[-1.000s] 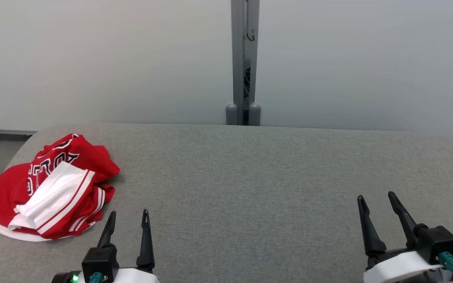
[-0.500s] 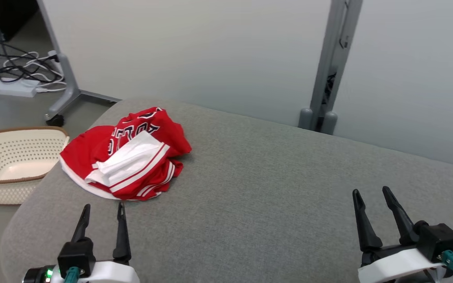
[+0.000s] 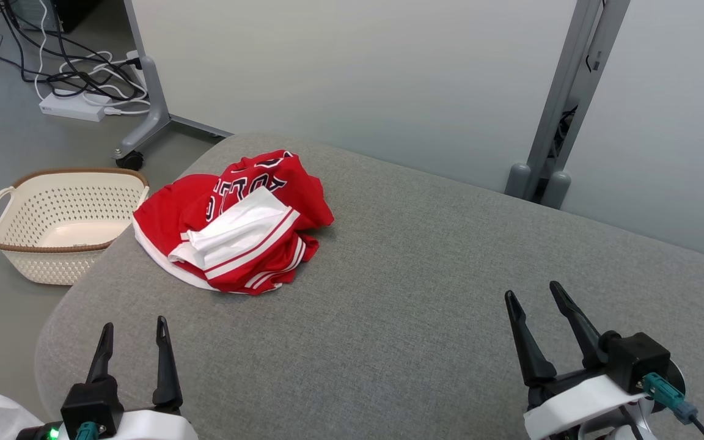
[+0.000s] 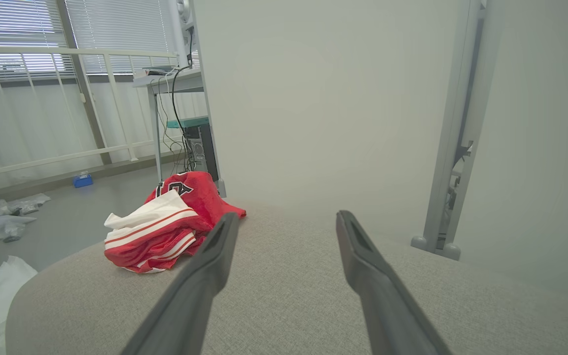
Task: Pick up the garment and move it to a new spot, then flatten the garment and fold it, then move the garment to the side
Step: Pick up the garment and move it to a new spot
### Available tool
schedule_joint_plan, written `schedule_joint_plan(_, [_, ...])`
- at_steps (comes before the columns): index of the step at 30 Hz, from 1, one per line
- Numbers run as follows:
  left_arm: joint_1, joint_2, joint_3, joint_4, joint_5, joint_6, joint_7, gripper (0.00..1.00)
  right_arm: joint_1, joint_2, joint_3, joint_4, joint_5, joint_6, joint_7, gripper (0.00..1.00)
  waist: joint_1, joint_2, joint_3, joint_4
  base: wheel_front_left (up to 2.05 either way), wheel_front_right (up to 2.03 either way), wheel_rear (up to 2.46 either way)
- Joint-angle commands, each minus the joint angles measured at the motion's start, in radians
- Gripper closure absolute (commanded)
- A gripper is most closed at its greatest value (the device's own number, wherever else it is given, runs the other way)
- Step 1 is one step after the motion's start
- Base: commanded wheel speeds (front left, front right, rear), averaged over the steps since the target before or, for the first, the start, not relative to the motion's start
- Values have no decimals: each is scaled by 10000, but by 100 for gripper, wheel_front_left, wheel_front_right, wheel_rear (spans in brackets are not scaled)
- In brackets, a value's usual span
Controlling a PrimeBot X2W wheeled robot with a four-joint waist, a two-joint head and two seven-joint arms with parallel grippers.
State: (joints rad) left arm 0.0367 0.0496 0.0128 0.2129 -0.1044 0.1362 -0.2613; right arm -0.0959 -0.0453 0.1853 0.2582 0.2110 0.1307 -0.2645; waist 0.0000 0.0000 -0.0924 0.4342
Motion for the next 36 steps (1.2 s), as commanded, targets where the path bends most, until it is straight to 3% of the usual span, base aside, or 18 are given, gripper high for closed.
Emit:
schedule_joint_plan(1, [55,26,-12,14,-62,17,-10,0,-76,-91,31,29,17,1,-30,0,0,0,-13,-9,0,0,0])
schedule_joint_plan(9, [-335,28,54,101,-131,-341,-10,0,203,-91,106,24,387,1,-30,0,0,0,-49,18,0,0,0])
schedule_joint_plan(13, [-892,153,148,467,-8,-932,-10,0,388,-91,-46,-143,156,1,-30,0,0,0,43,128,0,0,0])
schedule_joint_plan(17, [-2031,598,95,1576,-34,-1645,-8,0,234,-88,46,-404,-108,1,-30,0,0,0,464,-90,0,0,0])
schedule_joint_plan(20, [-2765,957,-39,2392,72,-1939,28,0,97,-100,164,-445,-229,1,-30,0,0,0,697,-272,0,0,0])
schedule_joint_plan(26, [-5387,1761,-371,4463,-426,-2553,1285,0,-669,-97,714,-573,-598,1,-30,0,0,0,1564,-855,0,0,0])
schedule_joint_plan(30, [-6924,2030,-719,5650,-1088,-2664,2476,0,-1195,-94,983,-517,-756,1,-30,0,0,0,2047,-1168,0,0,0])
schedule_joint_plan(36, [-8500,2454,-2079,7019,-2401,-2665,4519,0,-1638,-93,1245,-342,-781,1,-30,0,0,0,2599,-1560,0,0,0])
